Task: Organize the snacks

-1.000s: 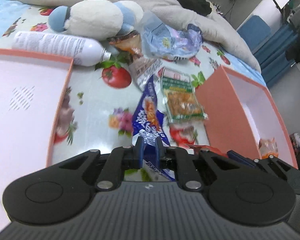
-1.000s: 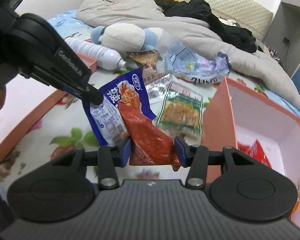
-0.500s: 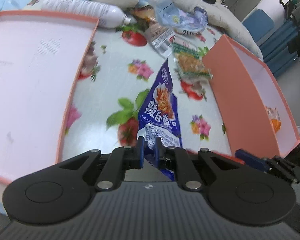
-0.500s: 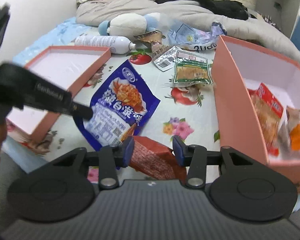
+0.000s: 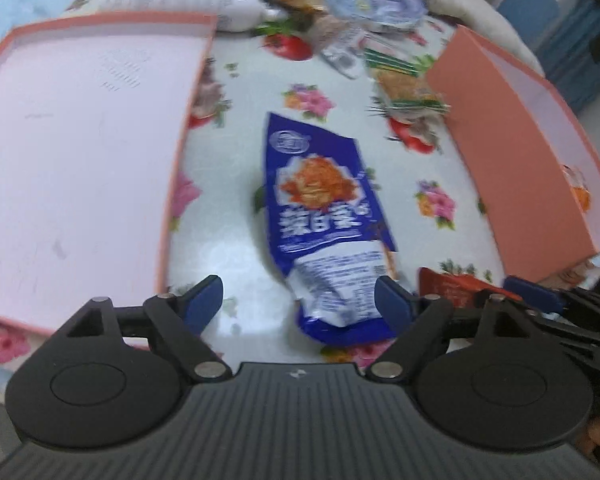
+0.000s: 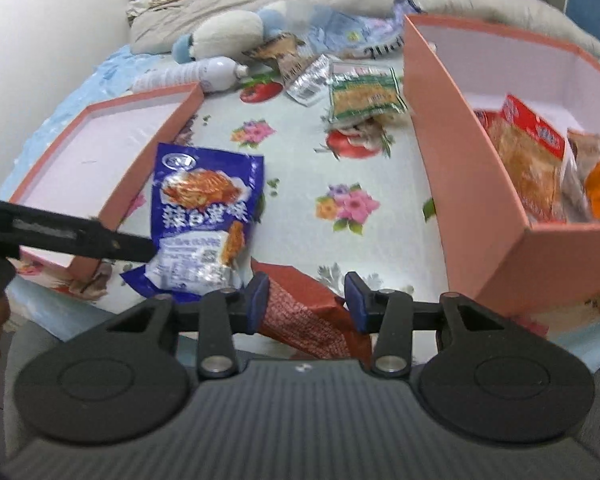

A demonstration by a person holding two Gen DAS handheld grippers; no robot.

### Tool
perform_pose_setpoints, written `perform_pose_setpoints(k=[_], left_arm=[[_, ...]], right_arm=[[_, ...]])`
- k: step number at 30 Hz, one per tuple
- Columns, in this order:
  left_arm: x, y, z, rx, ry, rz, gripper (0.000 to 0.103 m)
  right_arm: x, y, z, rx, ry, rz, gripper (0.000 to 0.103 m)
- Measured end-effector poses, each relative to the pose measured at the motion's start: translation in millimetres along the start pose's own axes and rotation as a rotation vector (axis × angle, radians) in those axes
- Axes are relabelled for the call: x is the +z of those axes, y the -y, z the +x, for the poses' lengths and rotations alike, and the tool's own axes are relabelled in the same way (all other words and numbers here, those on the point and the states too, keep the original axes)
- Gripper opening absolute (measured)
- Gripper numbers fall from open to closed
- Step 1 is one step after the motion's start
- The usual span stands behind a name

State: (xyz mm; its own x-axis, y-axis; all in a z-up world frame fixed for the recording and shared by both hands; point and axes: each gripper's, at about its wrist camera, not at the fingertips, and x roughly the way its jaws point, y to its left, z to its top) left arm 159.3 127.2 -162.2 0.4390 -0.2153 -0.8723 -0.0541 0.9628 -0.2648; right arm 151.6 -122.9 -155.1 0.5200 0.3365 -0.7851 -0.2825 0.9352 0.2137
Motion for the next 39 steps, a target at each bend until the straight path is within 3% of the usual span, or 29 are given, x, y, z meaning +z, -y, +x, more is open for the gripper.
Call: perform_pose_setpoints(k=[11,15,19,30,39], left_arm=[[8,23,38,0.007,-0.044,0.049,0.091],[8,24,50,0.015,-0.059,0.053,0.09],[0,37,54,0.063,-0.031,0.119,0.09],[-7,53,50,0.075,-0.012,0.119,0.057],[-9,55,20,0.054,0.028,0.04,0.047]], right_arm=[[-6,20,13,0.038,-0.037,0.071,0.052],[-10,23,20,0.051,-0.063,0.079,0.065],[-17,29,27,0.085,-0.094,0.108,0.073],[-17,20,27,0.083,-0.086,0.013,0.065],[-9,16,-1,0.059,-0.014,-0.013,0.064]])
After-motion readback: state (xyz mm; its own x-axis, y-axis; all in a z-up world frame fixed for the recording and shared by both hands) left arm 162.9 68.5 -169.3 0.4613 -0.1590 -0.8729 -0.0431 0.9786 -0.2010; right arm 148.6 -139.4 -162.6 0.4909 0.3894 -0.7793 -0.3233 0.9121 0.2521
